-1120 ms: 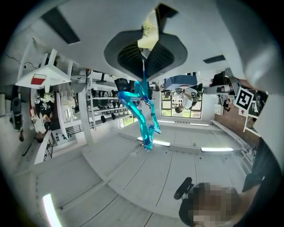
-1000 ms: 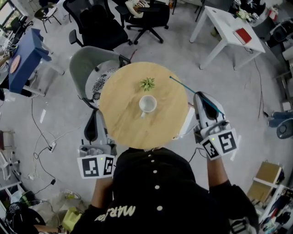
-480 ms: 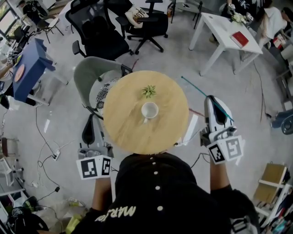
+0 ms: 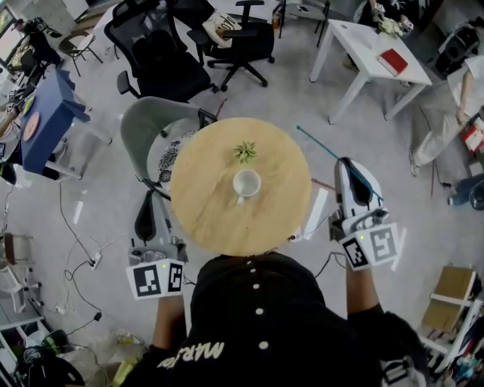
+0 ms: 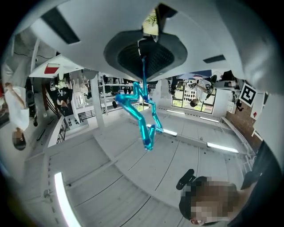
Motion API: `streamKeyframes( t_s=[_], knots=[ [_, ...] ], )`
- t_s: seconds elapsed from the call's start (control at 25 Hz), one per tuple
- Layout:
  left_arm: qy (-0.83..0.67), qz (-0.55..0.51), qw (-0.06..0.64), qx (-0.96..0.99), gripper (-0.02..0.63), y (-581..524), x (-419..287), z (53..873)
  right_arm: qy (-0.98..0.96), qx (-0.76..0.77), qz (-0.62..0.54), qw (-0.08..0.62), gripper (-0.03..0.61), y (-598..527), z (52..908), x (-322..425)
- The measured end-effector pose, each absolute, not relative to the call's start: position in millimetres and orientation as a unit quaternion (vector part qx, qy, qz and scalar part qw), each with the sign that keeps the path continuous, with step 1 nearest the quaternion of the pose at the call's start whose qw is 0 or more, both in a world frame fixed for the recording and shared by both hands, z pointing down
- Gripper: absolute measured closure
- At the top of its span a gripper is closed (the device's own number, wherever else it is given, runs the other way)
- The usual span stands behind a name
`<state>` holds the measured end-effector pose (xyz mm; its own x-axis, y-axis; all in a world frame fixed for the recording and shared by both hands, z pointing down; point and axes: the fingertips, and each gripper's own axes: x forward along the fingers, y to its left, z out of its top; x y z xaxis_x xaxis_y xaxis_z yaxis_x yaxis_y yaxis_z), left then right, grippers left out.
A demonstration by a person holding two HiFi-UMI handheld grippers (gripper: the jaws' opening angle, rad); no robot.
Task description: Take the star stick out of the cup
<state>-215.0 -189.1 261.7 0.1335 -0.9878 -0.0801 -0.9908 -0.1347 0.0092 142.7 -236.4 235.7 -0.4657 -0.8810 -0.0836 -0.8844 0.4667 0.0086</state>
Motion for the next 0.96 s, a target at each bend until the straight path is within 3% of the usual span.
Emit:
streamKeyframes(
  t_s=[0.96],
  knots=[
    [0.667, 0.023, 0.022, -0.744, 0.611, -192.4, -215.5, 261.8, 0.868, -0.496, 0.012, 0.035, 0.558, -259.9, 250.7, 128.5]
  ],
)
